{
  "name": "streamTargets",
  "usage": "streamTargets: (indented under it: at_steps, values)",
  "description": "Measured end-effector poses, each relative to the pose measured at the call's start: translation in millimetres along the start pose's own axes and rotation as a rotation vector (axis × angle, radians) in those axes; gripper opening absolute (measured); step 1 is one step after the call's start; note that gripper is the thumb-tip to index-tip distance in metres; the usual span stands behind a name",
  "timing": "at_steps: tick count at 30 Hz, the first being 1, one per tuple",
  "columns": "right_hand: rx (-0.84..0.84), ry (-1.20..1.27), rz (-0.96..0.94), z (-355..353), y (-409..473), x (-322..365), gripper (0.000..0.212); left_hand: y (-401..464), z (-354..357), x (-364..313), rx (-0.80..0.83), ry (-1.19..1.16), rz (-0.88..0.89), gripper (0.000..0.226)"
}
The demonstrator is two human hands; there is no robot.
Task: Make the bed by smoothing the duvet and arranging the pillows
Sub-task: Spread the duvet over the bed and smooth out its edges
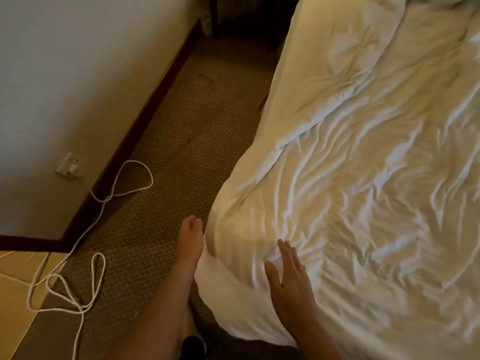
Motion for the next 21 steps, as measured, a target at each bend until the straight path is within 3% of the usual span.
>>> streamTargets:
  at_steps: [7, 15, 21]
  values:
    - [-0.155, -0.115, 0.101, 18.1, 84.0, 45.5, 0.063, 112.3, 13.7, -51.4, 0.262, 0.037, 0.079, 0.049]
    - [-0.036, -0.246, 0.268, 32.2, 106.3, 47.4, 0.075, 151.0, 68.5, -120.7, 0.632, 0.195, 0.265, 0.066]
    - [0.059, -0.087, 0.276, 8.5, 103.9, 54.0, 0.071, 123.3, 45.9, -141.9, 0.66, 0.215, 0.206, 0.031]
Point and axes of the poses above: each hand's wrist, its own y-axis towards the middle knuckle, its own z-axis out of the palm, x = y × z, the point moved 4 cm from there along y, towards the middle knuckle, and after that the axes turned 10 degrees about x, right-handed, at the moved point
